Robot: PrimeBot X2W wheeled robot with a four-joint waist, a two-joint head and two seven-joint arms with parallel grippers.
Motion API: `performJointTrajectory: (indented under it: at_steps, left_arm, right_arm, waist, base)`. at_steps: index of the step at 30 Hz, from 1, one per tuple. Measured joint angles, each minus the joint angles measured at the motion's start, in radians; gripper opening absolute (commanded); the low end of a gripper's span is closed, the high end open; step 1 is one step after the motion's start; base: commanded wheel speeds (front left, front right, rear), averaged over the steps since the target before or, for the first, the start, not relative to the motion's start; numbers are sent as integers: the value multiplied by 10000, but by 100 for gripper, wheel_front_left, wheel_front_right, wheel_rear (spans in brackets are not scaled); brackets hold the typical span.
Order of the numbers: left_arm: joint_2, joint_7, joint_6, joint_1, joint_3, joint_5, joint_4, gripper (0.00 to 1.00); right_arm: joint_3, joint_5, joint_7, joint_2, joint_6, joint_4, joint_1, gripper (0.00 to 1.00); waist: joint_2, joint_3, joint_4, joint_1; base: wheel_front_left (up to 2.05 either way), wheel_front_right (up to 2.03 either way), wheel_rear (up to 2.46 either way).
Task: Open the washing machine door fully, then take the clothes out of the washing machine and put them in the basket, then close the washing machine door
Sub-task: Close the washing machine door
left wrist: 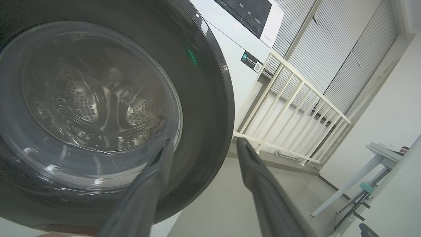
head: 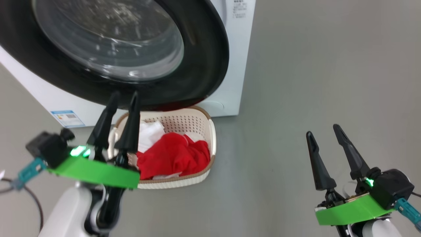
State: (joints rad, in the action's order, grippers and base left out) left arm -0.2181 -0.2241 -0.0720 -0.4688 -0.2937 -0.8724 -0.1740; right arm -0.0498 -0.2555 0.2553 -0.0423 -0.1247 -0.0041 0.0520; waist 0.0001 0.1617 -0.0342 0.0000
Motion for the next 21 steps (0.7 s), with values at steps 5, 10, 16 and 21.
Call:
performJointTrajectory:
  at_steps: [5, 10, 16, 21]
  left_arm:
    - [-242, -244, 476, 923, 92, 1298, 656, 100]
    - [-90, -282, 848, 2223, 917, 2598, 1770, 100]
    - [428, -328, 842, 3043, 1553, 4295, 2548, 100]
    - [794, -328, 775, 3560, 1896, 5451, 2895, 100]
  right_arm:
    - [-12, 148, 0, 2, 0, -12, -276, 100]
    - [0, 322, 0, 0, 0, -69, -335, 100]
    - [58, 504, 0, 2, 0, -107, -561, 100]
    - [81, 660, 0, 4, 0, -109, -598, 100]
  waist:
    - [0, -413, 191, 0]
    - [0, -719, 388, 0]
    - [0, -802, 547, 0]
    - [0, -892, 584, -1]
  base:
    - [0, 0, 0]
    - [0, 0, 0]
    - [0, 0, 0]
    - [0, 0, 0]
